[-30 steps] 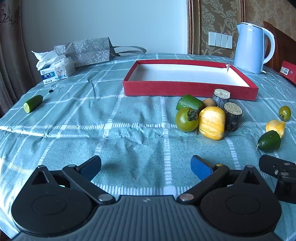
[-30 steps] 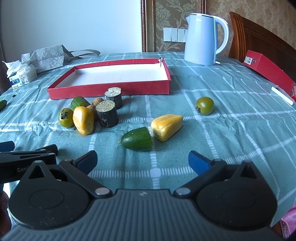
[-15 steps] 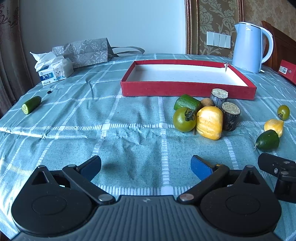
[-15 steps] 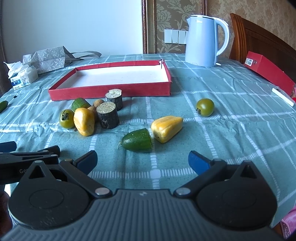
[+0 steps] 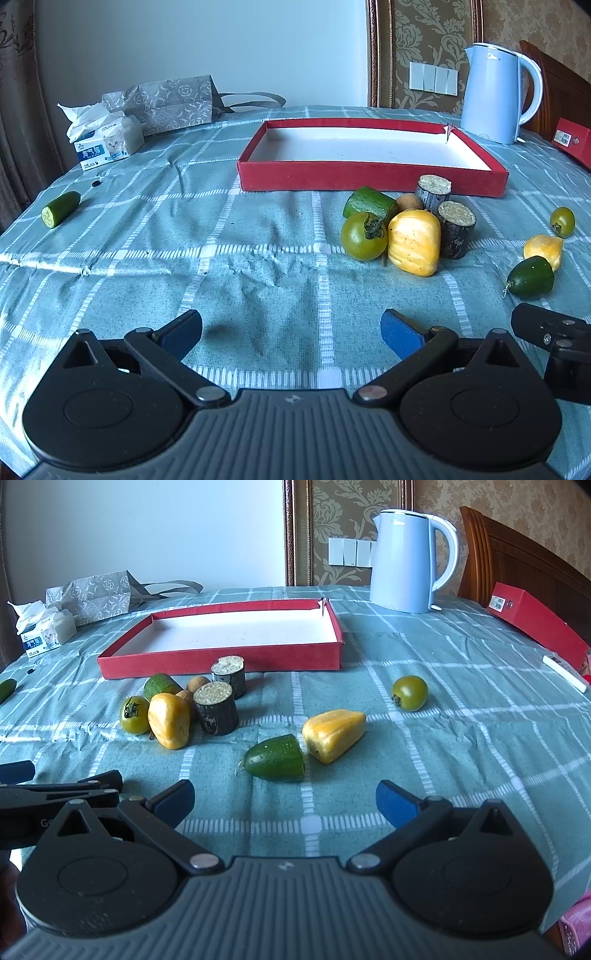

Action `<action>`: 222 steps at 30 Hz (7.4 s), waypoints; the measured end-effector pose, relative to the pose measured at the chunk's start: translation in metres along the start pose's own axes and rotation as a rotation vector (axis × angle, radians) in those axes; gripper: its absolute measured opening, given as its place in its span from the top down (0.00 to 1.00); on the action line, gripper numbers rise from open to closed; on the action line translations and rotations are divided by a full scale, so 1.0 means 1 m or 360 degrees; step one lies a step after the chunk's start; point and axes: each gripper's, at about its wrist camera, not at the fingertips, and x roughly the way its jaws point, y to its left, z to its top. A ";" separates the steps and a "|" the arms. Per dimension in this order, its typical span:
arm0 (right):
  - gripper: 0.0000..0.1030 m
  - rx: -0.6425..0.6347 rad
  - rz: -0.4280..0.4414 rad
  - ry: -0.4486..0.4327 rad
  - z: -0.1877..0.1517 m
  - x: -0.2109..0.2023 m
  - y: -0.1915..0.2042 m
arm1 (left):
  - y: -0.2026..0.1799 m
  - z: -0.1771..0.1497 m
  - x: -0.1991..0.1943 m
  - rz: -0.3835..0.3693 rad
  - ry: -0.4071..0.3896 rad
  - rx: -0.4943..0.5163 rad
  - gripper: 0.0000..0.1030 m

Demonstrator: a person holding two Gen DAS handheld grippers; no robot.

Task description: Organize fruits

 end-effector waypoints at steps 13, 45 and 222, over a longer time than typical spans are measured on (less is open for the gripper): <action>0.00 0.0007 0.0007 0.0005 0.000 -0.001 -0.001 | 0.000 0.001 0.000 -0.0008 0.0000 0.0009 0.00; 0.00 0.0040 -0.0073 -0.0031 0.004 -0.009 -0.017 | 0.004 0.008 -0.001 -0.0072 -0.0005 -0.0006 0.00; 0.62 -0.0137 0.0336 -0.0169 0.021 0.030 0.000 | -0.015 0.153 0.165 0.0094 -0.0067 0.0027 0.64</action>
